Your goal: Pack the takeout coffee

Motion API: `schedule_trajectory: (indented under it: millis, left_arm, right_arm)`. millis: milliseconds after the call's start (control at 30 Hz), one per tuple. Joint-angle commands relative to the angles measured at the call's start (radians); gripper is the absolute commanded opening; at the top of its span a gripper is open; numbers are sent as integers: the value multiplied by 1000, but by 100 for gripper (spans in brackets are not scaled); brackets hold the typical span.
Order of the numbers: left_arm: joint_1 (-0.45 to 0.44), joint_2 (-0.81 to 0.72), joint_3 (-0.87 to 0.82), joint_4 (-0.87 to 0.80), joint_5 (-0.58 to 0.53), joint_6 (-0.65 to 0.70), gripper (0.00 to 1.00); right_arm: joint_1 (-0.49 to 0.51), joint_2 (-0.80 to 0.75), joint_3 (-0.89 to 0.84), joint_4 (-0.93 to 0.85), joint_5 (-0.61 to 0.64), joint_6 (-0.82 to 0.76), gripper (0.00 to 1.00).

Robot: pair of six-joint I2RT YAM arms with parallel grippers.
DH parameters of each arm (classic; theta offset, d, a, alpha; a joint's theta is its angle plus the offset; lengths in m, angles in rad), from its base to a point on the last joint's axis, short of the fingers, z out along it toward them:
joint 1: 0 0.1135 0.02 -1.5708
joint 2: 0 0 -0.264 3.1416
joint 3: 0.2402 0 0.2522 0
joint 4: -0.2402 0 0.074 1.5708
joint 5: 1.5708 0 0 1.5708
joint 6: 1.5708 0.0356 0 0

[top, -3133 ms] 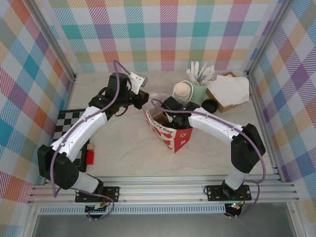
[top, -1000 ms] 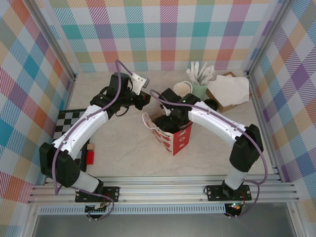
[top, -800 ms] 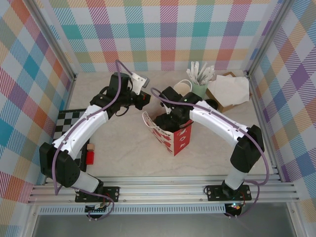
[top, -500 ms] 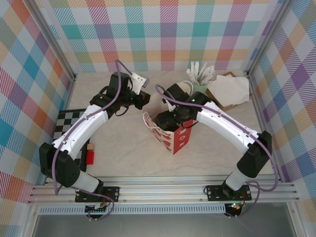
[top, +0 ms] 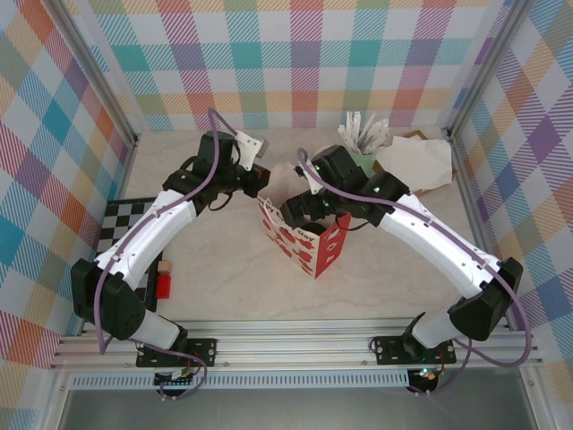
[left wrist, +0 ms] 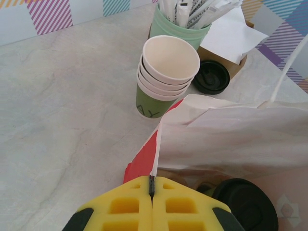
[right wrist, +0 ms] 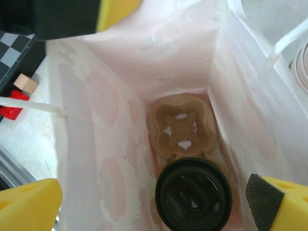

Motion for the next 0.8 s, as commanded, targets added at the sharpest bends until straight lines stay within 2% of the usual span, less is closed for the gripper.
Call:
schedule_trajectory:
  millis: [0, 200, 433, 533, 667, 767]
  left_arm:
    - [-5, -2, 31, -4, -23, -22, 0]
    - [-6, -6, 27, -10, -63, -55, 0]
    - [-6, -27, 18, -36, -145, -191, 0]
    - [-9, -59, 12, -61, -216, -298, 0]
    - [-11, -113, -19, -89, -251, -446, 0]
    - [-15, -154, -26, -134, -278, -481, 0]
  right_arm:
    - [4, -60, -32, 72, -51, -71, 100]
    - [2, -160, -82, 131, -87, -150, 100]
    - [-50, -320, -110, 220, -84, -155, 100]
    - [-126, -307, -19, 160, -31, -102, 100]
    - [-329, -211, 121, 45, -47, 4, 100]
    - [-449, -86, 207, -27, -58, 68, 100]
